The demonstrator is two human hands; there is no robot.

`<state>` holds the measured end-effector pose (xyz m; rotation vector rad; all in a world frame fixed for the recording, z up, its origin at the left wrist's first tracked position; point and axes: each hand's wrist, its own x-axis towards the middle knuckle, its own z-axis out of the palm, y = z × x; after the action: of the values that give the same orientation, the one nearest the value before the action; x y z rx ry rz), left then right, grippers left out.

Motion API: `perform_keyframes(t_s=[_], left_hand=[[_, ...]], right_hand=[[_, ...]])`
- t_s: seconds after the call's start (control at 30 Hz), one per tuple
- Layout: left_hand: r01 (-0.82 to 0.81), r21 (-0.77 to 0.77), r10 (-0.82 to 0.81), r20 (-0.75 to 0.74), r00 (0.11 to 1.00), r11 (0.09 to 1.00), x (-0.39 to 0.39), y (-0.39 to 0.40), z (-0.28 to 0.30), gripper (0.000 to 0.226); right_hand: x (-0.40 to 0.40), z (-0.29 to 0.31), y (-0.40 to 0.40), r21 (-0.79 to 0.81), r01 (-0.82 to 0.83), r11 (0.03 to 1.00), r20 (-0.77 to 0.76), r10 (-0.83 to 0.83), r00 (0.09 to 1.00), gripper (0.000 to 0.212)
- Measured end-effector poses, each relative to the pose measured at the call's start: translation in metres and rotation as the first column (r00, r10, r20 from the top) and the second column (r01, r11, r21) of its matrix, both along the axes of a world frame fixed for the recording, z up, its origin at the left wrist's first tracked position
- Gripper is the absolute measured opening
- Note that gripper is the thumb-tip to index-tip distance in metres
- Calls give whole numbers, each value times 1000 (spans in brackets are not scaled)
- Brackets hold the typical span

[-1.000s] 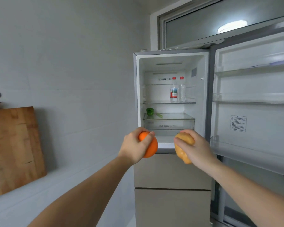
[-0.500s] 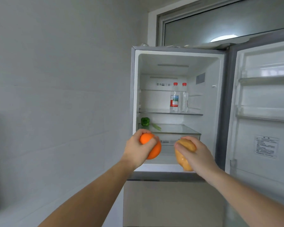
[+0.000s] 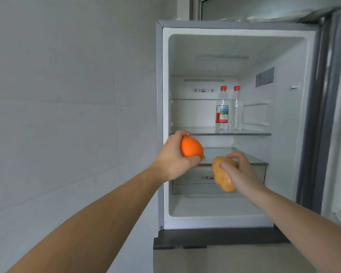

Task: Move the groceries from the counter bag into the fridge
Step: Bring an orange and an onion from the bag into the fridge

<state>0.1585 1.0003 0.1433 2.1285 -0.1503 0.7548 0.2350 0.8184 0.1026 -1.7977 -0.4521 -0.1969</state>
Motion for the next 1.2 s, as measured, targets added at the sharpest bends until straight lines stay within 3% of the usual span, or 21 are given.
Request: perform_keyframes(t_s=[0.23,0.47,0.67,0.93,1.07,1.2], left_hand=[[-129,116,122,68,990,985,76,5,19,65],[-279,164,262,119,958,946,158,-1,51,75],[-326,279,333,21,943,904,215,9,70,72],[-290,347,329,-59,943,892,270,37,81,74],[-304,397,354,-58,933,866,283,50,77,69],[-308,399,361,-62,930,864,288,54,80,69]], right_hand=[[107,-7,21,64,33,997,19,-34,999,55],[198,-4,41,15,-82,997,15,81,997,28],[242,-10,79,-100,-163,981,-39,160,986,58],[275,-17,135,-318,-174,932,146,230,962,54],[279,-21,167,-487,-37,872,275,194,942,62],[277,-24,190,-435,-73,897,275,210,938,55]])
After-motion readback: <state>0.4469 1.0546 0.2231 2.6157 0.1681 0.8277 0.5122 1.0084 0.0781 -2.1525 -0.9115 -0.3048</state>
